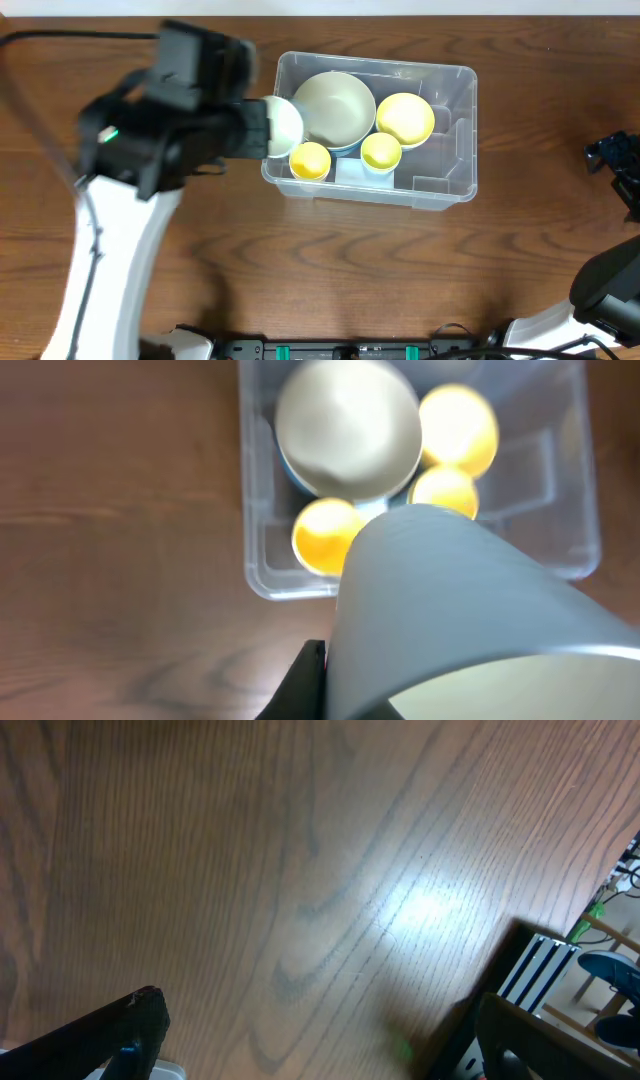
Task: Pack container
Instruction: 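Lower the white cup onto the yellow cup in the bin, release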
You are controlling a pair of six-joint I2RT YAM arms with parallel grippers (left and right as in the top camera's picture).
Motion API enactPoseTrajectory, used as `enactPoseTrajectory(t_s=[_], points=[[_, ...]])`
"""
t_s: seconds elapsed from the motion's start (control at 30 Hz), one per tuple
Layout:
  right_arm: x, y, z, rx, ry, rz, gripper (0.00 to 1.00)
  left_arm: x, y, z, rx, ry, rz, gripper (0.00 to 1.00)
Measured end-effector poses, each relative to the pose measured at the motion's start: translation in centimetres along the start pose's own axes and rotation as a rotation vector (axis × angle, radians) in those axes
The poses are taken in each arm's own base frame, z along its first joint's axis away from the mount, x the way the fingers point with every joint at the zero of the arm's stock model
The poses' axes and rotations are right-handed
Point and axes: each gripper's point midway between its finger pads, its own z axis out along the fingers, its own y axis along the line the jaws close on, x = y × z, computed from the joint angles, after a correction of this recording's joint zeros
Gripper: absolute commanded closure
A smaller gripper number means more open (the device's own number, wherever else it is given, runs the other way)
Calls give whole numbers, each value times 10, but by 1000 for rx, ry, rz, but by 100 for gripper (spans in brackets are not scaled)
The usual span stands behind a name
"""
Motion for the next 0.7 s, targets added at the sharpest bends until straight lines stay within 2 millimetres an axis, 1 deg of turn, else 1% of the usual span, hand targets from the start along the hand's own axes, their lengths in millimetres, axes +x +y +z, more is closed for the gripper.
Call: enactPoseTrajectory(t_s=[0.03,0.2,0.33,0.57,0.7], points=[[0,0,0,0,0,0,1,2,-1,10,-8,30,7,94],[0,0,0,0,0,0,1,4,-2,37,-39,100,19,94],[0,0,0,0,0,0,1,5,1,59,-63,154,15,94],[0,0,0,0,0,0,1,11,9,112,-110,288,7,94],[0,0,0,0,0,0,1,16,12,132,-125,341,4,94]])
